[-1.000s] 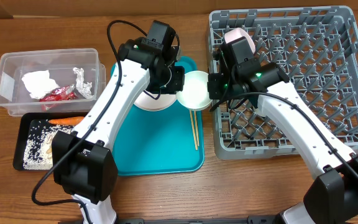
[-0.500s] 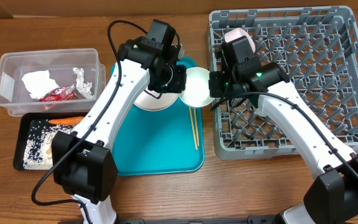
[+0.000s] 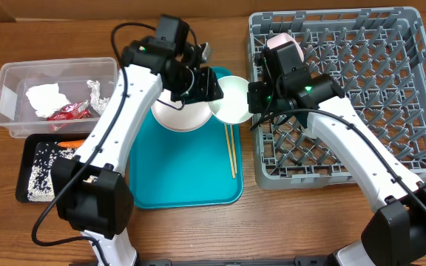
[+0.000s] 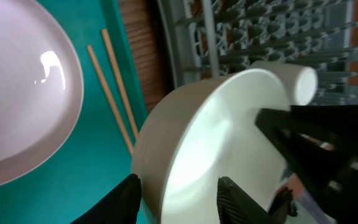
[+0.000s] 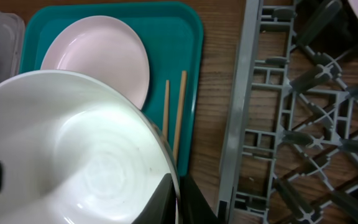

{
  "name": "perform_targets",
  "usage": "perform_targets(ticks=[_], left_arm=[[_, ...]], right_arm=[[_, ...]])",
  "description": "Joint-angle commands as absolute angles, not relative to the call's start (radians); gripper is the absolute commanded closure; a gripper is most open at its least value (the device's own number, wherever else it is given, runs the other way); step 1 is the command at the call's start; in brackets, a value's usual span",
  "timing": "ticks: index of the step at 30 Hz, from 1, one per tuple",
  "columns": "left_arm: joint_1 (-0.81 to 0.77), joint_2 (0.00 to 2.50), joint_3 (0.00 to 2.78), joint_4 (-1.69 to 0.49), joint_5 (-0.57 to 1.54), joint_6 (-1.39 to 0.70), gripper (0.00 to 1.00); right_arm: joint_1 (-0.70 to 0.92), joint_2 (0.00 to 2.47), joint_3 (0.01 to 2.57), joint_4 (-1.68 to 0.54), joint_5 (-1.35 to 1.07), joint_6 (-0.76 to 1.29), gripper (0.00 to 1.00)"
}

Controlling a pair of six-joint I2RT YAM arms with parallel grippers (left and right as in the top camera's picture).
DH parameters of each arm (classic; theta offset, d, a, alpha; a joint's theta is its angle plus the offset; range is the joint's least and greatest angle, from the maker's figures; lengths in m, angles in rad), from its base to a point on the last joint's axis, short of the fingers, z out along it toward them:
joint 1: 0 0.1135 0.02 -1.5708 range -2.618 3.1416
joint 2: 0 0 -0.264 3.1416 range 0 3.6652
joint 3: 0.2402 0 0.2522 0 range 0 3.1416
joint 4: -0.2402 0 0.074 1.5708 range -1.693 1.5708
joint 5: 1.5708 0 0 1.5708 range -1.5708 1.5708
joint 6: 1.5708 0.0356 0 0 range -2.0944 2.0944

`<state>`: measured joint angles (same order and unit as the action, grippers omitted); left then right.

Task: Sort waste into correct bins and load items into the dishwasher
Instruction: 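Pass the white bowl from the left gripper to the right gripper, then carry the white bowl into the rack beside the pink bowl with the right gripper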

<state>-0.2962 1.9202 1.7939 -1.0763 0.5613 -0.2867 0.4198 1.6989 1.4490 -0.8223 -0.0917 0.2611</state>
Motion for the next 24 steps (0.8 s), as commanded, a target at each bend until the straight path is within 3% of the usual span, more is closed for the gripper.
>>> perform_targets(ticks=[1, 3, 10, 13, 19, 24], left_arm=[[-0.266, 1.866, 1.842, -1.074, 0.692, -0.256, 0.55], [-0.253, 1.853, 1.85, -1.075, 0.712, -0.238, 0.51], [-0.208, 1.813, 1.85, -1.074, 0.703, -0.21, 0.12], [-0.186, 1.811, 1.85, -1.085, 0.699, -0.208, 0.0], [-0.168, 1.812, 1.85, -1.119, 0.627, -0.209, 0.0], [-0.171, 1.812, 1.85, -1.126, 0.527, -0.209, 0.0]], right_arm=[[0.423, 1.679, 1.48, -0.813, -0.027, 0.259, 0.96], [0.423, 1.679, 1.48, -0.813, 0.005, 0.259, 0.96], [0.422, 1.679, 1.48, -0.767, 0.104, 0.259, 0.96], [0.416, 1.679, 1.48, -0.719, 0.163, 0.258, 0.96], [0.401, 1.679, 1.48, -0.633, 0.382, 0.166, 0.96], [0.397, 1.679, 1.48, -0.553, 0.747, 0.156, 0.96]])
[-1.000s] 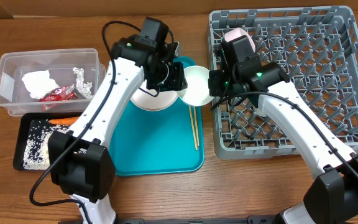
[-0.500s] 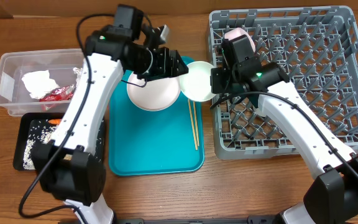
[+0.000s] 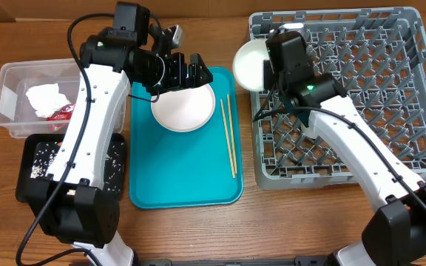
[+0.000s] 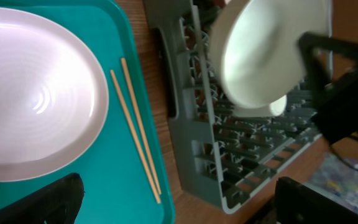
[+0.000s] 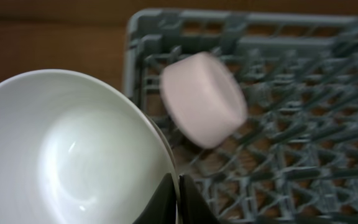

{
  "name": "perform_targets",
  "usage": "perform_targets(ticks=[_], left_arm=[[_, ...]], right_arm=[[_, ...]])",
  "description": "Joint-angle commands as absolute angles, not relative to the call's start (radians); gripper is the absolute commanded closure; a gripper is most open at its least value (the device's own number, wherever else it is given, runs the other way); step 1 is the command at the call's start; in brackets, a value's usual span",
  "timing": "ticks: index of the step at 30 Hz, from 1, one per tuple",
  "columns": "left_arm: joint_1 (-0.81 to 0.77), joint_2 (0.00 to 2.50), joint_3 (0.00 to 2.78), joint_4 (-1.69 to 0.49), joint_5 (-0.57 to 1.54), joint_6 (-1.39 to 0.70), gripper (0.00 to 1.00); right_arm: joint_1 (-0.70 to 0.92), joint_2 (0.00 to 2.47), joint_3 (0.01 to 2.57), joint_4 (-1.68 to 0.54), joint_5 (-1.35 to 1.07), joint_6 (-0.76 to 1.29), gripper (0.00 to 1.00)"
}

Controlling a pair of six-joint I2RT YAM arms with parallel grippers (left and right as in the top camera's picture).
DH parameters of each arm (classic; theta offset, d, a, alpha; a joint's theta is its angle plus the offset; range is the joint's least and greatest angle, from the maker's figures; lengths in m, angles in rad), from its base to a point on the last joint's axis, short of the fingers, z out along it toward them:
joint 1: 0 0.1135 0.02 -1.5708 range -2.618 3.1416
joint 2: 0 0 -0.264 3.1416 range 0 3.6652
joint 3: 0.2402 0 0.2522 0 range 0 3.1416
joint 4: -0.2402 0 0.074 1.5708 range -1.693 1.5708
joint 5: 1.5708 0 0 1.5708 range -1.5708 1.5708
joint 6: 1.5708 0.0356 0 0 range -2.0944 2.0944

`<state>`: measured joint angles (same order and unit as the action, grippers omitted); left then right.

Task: Sort waste into correct bins and load items into the dishwasher
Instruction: 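Carry the white bowl into the rack beside the pink bowl with the right gripper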

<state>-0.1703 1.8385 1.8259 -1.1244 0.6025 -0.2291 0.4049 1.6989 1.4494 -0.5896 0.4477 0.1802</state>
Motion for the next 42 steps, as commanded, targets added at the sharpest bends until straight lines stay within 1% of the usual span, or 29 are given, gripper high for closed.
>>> perform_targets(ticks=[1, 3, 5, 8, 12, 14, 20, 23, 29, 33, 37, 42], left_arm=[[-0.17, 1.812, 1.85, -1.126, 0.515, -0.209, 0.0], [-0.17, 1.812, 1.85, -1.126, 0.504, -0.209, 0.0], [-0.17, 1.812, 1.85, -1.126, 0.486, -0.209, 0.0], [-0.17, 1.812, 1.85, -1.126, 0.441, -0.209, 0.0], [-0.17, 1.812, 1.85, -1.126, 0.383, -0.209, 0.0], [-0.17, 1.812, 1.85, -1.126, 0.373, -0.209, 0.0], [-0.17, 1.812, 1.85, -1.126, 0.373, -0.209, 0.0], [-0.17, 1.812, 1.85, -1.126, 0.373, -0.209, 0.0], [-0.17, 1.812, 1.85, -1.126, 0.373, -0.209, 0.0], [-0.17, 1.812, 1.85, -1.126, 0.373, -0.209, 0.0], [-0.17, 1.812, 1.85, -1.126, 0.373, -0.209, 0.0], [-0.17, 1.812, 1.85, -1.126, 0.373, -0.209, 0.0]], right_arm=[[0.397, 1.679, 1.48, -0.527, 0.825, 0.156, 0.96], [0.397, 1.679, 1.48, -0.472, 0.948, 0.142, 0.96], [0.394, 1.679, 1.48, -0.414, 1.004, 0.058, 0.96], [0.382, 1.679, 1.48, -0.353, 1.005, -0.13, 0.96], [0.339, 1.679, 1.48, -0.326, 1.005, -0.344, 0.96], [0.311, 1.679, 1.48, -0.325, 1.005, -0.376, 0.96], [0.209, 1.679, 1.48, -0.37, 1.01, -0.375, 0.96], [0.194, 1.679, 1.48, -0.409, 1.014, -0.375, 0.96], [0.228, 1.679, 1.48, -0.427, 1.142, -0.375, 0.96], [0.268, 1.679, 1.478, -0.48, 1.227, -0.374, 0.96], [0.299, 1.679, 1.476, -0.554, 1.238, -0.366, 0.96], [0.311, 1.679, 1.475, -0.551, 1.237, -0.366, 0.96]])
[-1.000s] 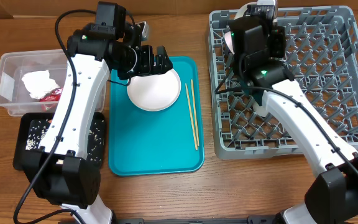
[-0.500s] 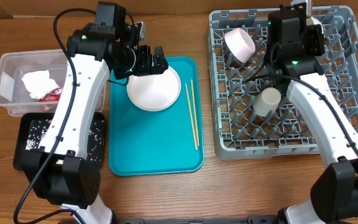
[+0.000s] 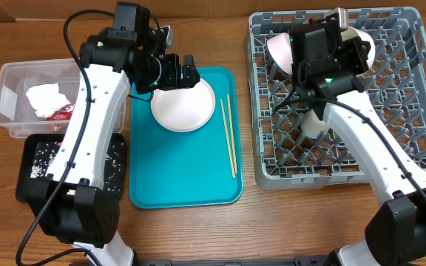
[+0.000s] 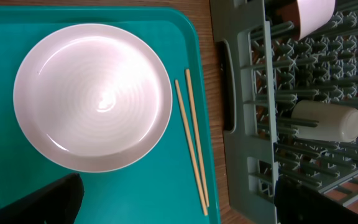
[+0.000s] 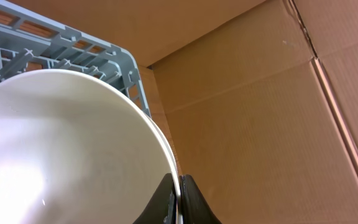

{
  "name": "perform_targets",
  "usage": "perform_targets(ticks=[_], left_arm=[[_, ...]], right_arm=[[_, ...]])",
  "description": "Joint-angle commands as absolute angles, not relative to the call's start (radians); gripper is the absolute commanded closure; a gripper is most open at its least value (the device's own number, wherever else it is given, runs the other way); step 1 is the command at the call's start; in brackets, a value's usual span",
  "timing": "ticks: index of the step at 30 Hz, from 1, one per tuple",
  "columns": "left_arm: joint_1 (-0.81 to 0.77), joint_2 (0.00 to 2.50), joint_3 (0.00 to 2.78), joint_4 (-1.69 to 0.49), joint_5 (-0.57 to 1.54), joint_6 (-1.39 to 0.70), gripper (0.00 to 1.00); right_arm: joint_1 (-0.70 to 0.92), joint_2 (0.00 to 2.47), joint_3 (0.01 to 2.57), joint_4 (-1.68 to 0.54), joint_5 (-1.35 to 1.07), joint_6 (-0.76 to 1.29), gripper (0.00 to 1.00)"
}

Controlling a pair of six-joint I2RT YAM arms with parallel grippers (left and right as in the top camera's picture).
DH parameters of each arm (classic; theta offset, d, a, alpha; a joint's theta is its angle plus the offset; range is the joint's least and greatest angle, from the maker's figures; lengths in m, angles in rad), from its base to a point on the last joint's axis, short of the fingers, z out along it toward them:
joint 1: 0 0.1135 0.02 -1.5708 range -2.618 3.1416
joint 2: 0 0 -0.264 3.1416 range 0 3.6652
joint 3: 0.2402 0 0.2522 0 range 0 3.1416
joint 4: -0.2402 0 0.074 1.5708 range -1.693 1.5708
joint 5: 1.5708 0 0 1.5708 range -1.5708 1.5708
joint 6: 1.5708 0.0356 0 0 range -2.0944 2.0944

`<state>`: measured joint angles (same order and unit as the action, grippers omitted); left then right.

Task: Sort waste into correct bins and load items into the dishwasher
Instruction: 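Carry the white bowl into the rack beside the pink bowl with the right gripper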

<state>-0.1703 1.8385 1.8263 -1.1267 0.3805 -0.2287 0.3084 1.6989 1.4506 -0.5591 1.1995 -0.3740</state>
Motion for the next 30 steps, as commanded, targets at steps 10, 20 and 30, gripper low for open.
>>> perform_targets(ticks=[10, 20, 30], left_arm=[[-0.17, 1.812, 1.85, -1.126, 0.373, -0.209, 0.0], [-0.17, 1.812, 1.85, -1.126, 0.373, -0.209, 0.0], [-0.17, 1.812, 1.85, -1.126, 0.373, -0.209, 0.0]], right_arm=[[0.186, 1.68, 1.474, -0.489, 1.098, -0.369, 0.96], [0.133, 1.837, 1.474, -0.163, 1.035, -0.8, 0.96], [0.132, 1.935, 1.474, 0.007, 1.066, -1.045, 0.96]])
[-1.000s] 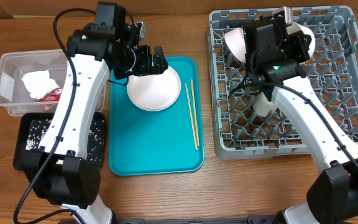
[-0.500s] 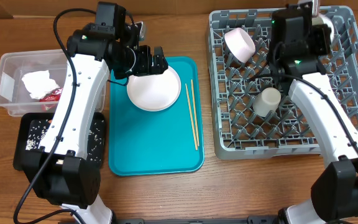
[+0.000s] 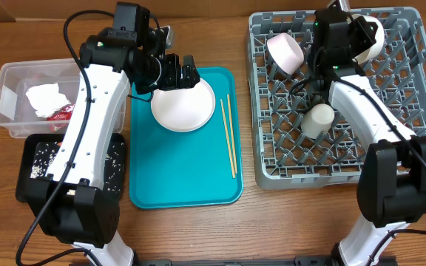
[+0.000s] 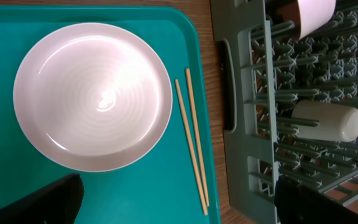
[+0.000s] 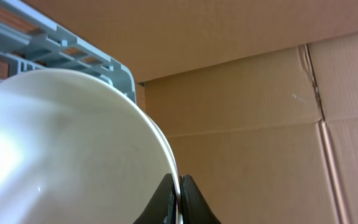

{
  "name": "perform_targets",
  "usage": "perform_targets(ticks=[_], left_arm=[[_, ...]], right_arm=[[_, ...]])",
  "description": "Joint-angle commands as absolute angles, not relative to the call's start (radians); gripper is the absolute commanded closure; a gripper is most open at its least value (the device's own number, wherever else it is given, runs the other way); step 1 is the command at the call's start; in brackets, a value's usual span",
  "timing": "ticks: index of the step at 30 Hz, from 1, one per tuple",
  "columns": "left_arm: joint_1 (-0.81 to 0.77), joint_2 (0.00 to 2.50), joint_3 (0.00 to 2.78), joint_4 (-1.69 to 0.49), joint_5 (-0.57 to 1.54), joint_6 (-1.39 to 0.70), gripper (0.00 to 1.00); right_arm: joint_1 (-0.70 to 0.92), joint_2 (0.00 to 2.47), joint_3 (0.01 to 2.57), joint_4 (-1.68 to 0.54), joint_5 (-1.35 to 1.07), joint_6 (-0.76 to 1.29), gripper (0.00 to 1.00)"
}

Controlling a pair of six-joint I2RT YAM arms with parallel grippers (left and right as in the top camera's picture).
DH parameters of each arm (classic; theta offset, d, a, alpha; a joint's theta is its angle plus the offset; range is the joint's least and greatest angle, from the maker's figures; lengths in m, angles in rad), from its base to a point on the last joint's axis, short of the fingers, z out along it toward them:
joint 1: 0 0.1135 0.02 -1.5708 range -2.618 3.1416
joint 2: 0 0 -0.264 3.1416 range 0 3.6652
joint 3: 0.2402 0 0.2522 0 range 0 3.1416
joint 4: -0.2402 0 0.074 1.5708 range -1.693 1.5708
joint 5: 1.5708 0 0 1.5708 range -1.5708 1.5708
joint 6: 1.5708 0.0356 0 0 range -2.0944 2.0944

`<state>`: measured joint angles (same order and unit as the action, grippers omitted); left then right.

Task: Sort waste into correct bins and load items into the dishwasher
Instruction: 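Carry the white bowl into the rack beside the pink bowl with the right gripper, then lower the white bowl upside down into the rack with the right gripper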

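Note:
My right gripper [image 5: 178, 198] is shut on the rim of a white bowl [image 5: 67, 149], holding it tilted over the back right part of the grey dishwasher rack [image 3: 413, 140]. The overhead view shows the bowl [image 3: 368, 35] at the rack's far edge. A pink cup [image 3: 285, 52] and a white cup [image 3: 318, 120] lie in the rack. My left gripper [image 3: 182, 74] hangs open over the teal tray [image 3: 183, 185], above a pink plate [image 4: 92, 96] and a pair of chopsticks [image 4: 191, 143].
A clear bin [image 3: 13, 74] holding paper and wrapper waste stands at the far left. In front of it is a black tray [image 3: 28, 151] with rice and a carrot piece. A cardboard wall [image 5: 260, 93] rises right behind the rack.
My right gripper has carried the bowl a little further right along the rack's back edge. The left arm, plate and chopsticks have not moved.
Both grippers met at the white bowl over the tray's right edge, the right one shut on its rim. Then the left stood open over the plate and the right held the bowl at the rack's back left corner. Later the bowl was over the back middle, now back right.

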<state>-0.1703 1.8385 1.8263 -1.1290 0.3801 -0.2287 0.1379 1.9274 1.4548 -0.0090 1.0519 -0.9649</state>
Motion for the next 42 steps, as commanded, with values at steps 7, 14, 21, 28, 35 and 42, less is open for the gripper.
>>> perform_targets(ticks=[7, 14, 21, 28, 35, 42], left_arm=[[-0.17, 1.812, 1.85, -1.126, 0.373, -0.209, 0.0], [-0.17, 1.812, 1.85, -1.126, 0.373, -0.209, 0.0], [-0.17, 1.812, 1.85, -1.126, 0.373, -0.209, 0.0], [-0.17, 1.812, 1.85, -1.126, 0.373, -0.209, 0.0], [-0.17, 1.812, 1.85, -1.126, 0.373, -0.209, 0.0], [-0.17, 1.812, 1.85, -1.126, 0.373, -0.209, 0.0]], right_arm=[[0.116, 1.973, 1.474, 0.007, 1.01, -1.158, 0.96], [0.118, 2.008, 1.474, 0.007, 0.999, -1.179, 0.96], [0.131, 2.038, 1.474, 0.007, 0.993, -1.175, 0.96], [0.147, 2.041, 1.474, 0.007, 0.984, -1.175, 0.96], [0.157, 2.041, 1.474, 0.006, 0.985, -1.175, 0.96], [0.163, 2.041, 1.474, 0.006, 0.984, -1.175, 0.96]])
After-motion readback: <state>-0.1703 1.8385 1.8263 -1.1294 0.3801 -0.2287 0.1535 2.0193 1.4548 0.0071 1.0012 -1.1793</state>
